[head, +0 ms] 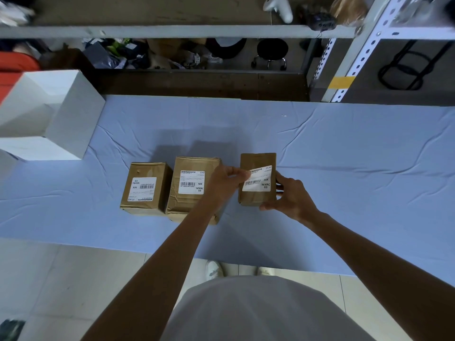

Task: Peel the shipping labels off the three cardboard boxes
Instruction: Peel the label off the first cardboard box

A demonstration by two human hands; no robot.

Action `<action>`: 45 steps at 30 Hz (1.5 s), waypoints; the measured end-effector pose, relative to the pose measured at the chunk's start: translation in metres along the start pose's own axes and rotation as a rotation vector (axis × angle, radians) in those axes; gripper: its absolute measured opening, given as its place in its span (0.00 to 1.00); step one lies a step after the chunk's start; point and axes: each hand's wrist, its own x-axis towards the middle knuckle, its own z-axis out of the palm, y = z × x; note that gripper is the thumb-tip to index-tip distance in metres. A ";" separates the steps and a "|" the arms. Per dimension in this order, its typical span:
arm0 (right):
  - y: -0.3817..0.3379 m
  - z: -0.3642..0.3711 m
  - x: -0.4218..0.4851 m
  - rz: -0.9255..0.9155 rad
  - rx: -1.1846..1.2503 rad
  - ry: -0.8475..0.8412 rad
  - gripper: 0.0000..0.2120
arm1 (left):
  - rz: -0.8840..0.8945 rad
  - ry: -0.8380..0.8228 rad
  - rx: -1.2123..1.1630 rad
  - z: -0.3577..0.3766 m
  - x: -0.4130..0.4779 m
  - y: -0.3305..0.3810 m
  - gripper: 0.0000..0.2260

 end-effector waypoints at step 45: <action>-0.003 -0.001 0.002 0.017 0.018 -0.001 0.42 | -0.040 -0.010 -0.044 0.000 -0.003 0.015 0.11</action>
